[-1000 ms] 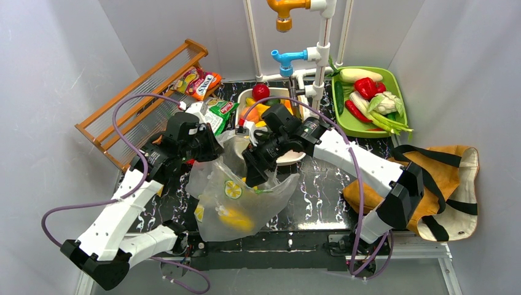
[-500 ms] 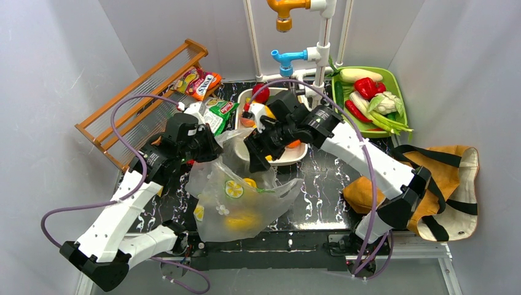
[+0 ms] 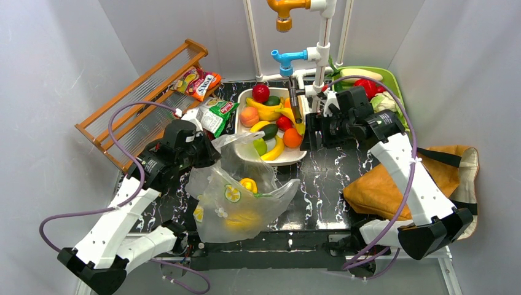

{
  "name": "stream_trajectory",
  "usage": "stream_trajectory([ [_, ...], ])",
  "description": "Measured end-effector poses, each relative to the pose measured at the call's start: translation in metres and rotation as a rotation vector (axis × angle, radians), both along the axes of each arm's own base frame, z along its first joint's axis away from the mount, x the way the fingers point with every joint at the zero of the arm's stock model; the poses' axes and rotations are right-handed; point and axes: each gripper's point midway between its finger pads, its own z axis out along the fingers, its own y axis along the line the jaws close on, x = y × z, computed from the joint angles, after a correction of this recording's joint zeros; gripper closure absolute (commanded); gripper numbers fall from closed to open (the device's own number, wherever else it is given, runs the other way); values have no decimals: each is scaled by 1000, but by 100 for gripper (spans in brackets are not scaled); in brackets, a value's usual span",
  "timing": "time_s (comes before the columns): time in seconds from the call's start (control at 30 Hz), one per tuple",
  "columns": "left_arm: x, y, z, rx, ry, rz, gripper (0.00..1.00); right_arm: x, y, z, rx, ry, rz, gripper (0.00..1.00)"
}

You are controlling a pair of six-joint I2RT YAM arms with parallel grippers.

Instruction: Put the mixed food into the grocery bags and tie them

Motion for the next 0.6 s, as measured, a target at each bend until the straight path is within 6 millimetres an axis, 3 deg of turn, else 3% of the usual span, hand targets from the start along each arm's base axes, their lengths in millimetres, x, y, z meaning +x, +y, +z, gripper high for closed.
stream_trajectory([
  [0.13,-3,5,4,2,-18,10,100,-3,2,1,38,23,19,12],
  [0.33,-5,10,7,7,-36,21,100,-38,15,-17,110,190,123,10],
  [0.6,-5,10,3,11,-28,21,100,-72,16,-25,114,463,78,8],
])
